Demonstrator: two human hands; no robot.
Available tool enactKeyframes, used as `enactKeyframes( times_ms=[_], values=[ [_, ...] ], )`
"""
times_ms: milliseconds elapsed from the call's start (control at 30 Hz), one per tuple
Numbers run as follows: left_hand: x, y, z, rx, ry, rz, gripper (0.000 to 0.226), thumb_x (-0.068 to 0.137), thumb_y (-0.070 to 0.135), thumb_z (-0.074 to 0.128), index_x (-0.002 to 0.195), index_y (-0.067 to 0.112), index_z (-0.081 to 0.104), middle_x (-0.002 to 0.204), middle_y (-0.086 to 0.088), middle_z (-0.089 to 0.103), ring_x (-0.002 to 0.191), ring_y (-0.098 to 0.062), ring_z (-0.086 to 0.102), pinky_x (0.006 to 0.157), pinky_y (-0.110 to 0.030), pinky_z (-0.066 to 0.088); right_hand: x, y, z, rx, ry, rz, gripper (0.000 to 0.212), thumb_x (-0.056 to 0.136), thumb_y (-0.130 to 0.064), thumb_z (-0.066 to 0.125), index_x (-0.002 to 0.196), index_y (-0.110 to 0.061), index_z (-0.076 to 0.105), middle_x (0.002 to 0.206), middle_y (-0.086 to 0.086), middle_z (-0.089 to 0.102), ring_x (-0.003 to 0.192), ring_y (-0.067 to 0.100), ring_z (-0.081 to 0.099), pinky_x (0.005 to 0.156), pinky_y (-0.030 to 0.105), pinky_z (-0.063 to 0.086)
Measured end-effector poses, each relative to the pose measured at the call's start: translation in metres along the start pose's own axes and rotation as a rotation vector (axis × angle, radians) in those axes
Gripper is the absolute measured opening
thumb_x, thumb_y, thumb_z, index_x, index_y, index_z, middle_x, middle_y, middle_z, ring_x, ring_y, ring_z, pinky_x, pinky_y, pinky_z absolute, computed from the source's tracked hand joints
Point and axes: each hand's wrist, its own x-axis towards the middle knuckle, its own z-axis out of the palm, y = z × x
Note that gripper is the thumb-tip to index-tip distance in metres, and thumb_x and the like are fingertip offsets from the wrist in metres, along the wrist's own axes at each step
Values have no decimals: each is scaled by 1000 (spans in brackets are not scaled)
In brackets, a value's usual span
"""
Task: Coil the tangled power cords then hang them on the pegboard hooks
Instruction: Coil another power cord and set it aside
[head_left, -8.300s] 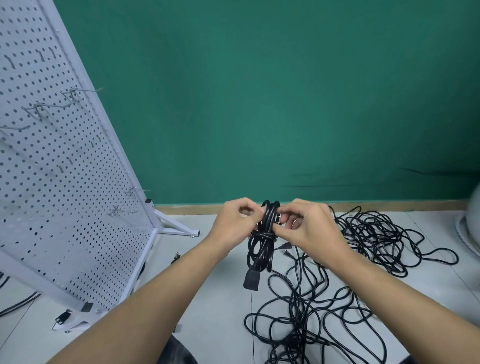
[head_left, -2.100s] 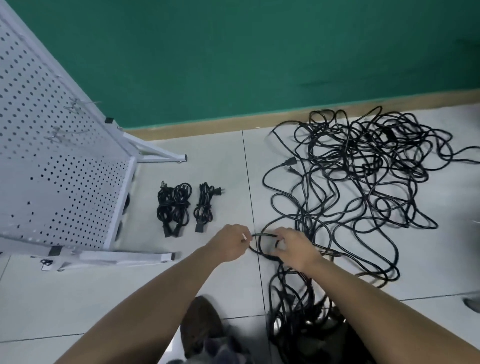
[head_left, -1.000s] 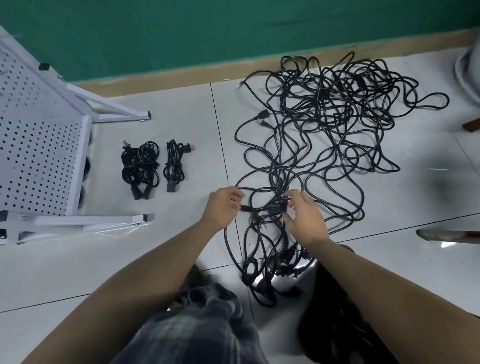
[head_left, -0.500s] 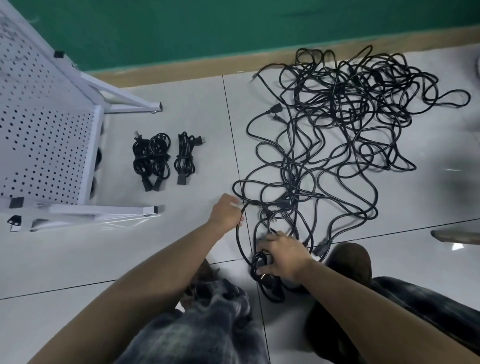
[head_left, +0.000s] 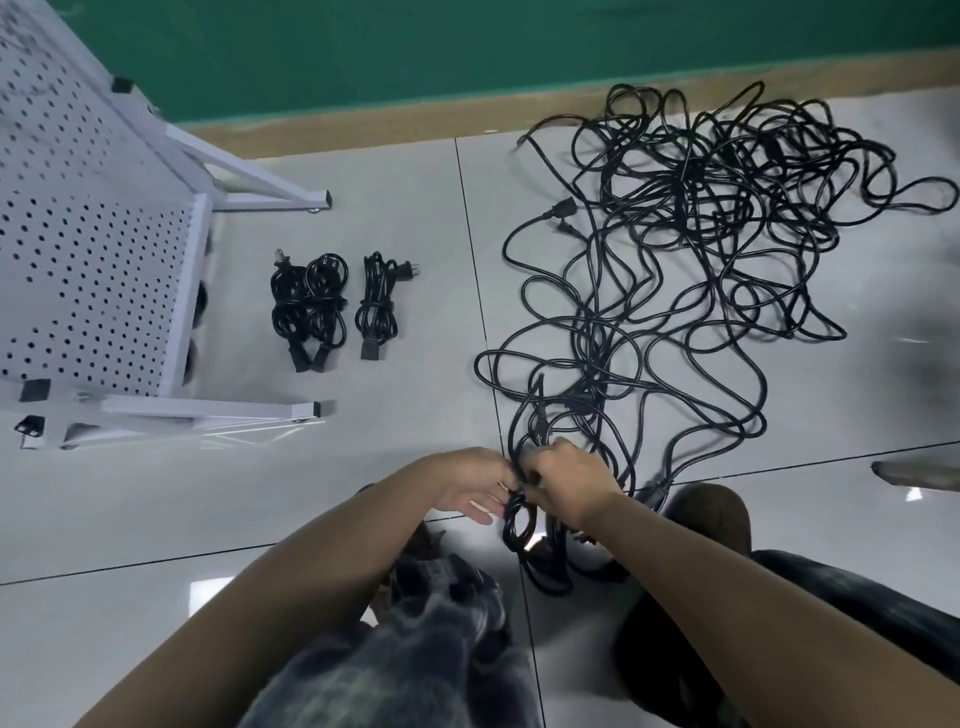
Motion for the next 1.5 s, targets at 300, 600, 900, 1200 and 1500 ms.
enactKeyframes(
  times_ms=[300, 600, 900, 1200, 1500],
  values=[
    [-23, 3, -20, 191, 215, 211, 36, 82, 1, 79, 109, 23, 69, 111, -12, 72, 101, -20, 68, 66, -23, 56, -3, 0, -10, 105, -4, 150, 27, 99, -42, 59, 110, -19, 68, 107, 8, 67, 103, 29, 64, 92, 40, 53],
    [-114, 58, -40, 245, 411, 390, 16, 93, 8, 70, 107, 5, 76, 94, -11, 80, 90, -15, 71, 69, -22, 56, -14, -11, -67, 431, 136, 359, 50, 97, -42, 64, 56, -15, 50, 59, 2, 52, 56, 18, 52, 50, 25, 36],
    [-229, 134, -29, 116, 518, 608, 15, 98, 3, 65, 110, 0, 73, 97, -15, 78, 81, -15, 77, 62, -22, 59, -73, -31, -180, 732, 172, 179, 27, 96, -3, 57, 120, -11, 69, 90, 5, 73, 71, 14, 64, 57, 18, 48],
    [-346, 199, 10, -134, 635, 914, 20, 101, -5, 57, 119, -3, 66, 97, -16, 72, 70, -14, 73, 65, -23, 63, -165, -70, -317, 930, 490, -173, 31, 94, -20, 73, 125, -18, 69, 106, -3, 75, 96, 10, 68, 71, 19, 49],
    [-363, 233, 42, -356, 533, 1102, 23, 104, 6, 55, 121, 10, 70, 107, -9, 77, 88, -12, 75, 83, -32, 62, -175, -42, -346, 792, 850, -298, 49, 76, -38, 90, 120, -30, 73, 104, -14, 78, 107, 2, 71, 105, 37, 52]
  ],
)
